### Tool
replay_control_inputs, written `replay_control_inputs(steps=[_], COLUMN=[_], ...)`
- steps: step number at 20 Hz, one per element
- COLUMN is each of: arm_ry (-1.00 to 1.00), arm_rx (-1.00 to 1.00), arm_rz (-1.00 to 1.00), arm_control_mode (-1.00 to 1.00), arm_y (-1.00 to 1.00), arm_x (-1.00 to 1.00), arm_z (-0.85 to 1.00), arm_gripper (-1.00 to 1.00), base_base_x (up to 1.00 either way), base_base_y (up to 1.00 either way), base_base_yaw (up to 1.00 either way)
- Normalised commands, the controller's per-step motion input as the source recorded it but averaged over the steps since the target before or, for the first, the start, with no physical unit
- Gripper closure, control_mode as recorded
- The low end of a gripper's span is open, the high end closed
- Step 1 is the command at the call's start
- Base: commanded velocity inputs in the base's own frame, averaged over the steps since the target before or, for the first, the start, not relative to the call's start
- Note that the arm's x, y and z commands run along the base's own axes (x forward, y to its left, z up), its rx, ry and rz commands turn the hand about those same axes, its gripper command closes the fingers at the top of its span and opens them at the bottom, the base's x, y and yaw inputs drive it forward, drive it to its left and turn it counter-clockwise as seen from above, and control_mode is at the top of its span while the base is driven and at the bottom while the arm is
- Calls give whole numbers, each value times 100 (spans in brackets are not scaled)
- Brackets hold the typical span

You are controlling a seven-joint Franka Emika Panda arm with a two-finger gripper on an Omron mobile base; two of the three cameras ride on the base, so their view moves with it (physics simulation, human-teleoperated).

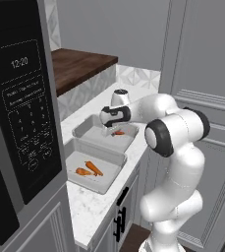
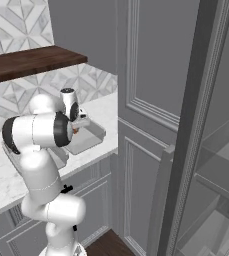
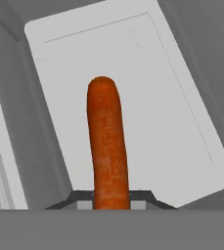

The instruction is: Place one carrot and one chicken drumstick in each tupperware on the nearby counter, to pack two identical lunches.

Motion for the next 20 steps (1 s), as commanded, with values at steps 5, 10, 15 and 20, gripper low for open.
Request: replay_control_inputs(steps=[5, 10, 15, 20], arm_ry=[-4, -2, -3, 0], arm_rx=[0, 0, 0, 0], arm_rz=[0, 0, 1, 0], arm_control_mode=[-100, -100, -100, -100], arm_y=[25, 2, 0, 0], arm_x=[1, 8, 71, 26], arm_z=[-46, -4, -3, -3], arm_gripper=[100, 100, 100, 100], base_base_x=[0, 0, 0, 0], base_base_y=[0, 0, 0, 0], base_base_yaw=[0, 0, 0, 0])
